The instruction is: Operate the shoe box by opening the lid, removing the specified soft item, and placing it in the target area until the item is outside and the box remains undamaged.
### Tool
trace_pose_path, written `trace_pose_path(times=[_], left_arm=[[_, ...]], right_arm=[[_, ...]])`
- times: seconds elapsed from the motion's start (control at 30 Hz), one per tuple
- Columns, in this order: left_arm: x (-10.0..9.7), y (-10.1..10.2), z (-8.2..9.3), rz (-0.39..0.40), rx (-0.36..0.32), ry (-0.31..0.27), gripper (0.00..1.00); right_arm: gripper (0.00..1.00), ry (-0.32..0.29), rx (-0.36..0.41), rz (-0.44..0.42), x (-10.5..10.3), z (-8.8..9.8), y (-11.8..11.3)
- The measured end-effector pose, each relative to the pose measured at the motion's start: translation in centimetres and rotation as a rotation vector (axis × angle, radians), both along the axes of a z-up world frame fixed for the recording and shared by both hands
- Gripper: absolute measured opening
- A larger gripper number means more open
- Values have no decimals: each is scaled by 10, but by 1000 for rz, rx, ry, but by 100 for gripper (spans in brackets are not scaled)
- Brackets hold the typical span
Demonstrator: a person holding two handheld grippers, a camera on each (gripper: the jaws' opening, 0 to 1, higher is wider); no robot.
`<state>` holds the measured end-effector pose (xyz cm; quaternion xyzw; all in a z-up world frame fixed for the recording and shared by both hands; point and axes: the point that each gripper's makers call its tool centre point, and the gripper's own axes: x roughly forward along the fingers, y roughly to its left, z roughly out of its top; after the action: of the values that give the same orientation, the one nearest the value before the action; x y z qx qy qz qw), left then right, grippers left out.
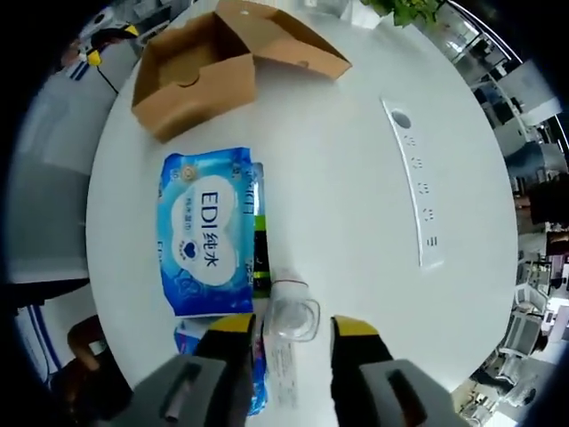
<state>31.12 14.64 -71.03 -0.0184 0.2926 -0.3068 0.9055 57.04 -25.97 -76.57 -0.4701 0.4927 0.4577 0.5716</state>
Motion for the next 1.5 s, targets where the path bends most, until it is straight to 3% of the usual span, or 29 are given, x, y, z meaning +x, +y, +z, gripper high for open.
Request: trace_pose_path(times=[0.33,0.63,0.93,1.03,1.17,1.5], left_arm=[[2,1,7,-19,-10,-8,52],[2,0,17,-33,-31,-21,52],[-7,2,26,-43,-39,-29,52],[-9,4,29,-45,-34,-35,52],[-10,6,36,-41,-45,-44,52],[-14,10,43,-32,-62,-56,52]], right_arm=[[32,-35,91,-138,-9,21,-8],[33,-110,285,-361,-19,44,-11],[34,-188,539,-556,-32,66,2],[35,-201,609,-598,-44,73,11],[36,-166,698,-639,-63,79,26],[39,-182,817,-697,-86,91,38]])
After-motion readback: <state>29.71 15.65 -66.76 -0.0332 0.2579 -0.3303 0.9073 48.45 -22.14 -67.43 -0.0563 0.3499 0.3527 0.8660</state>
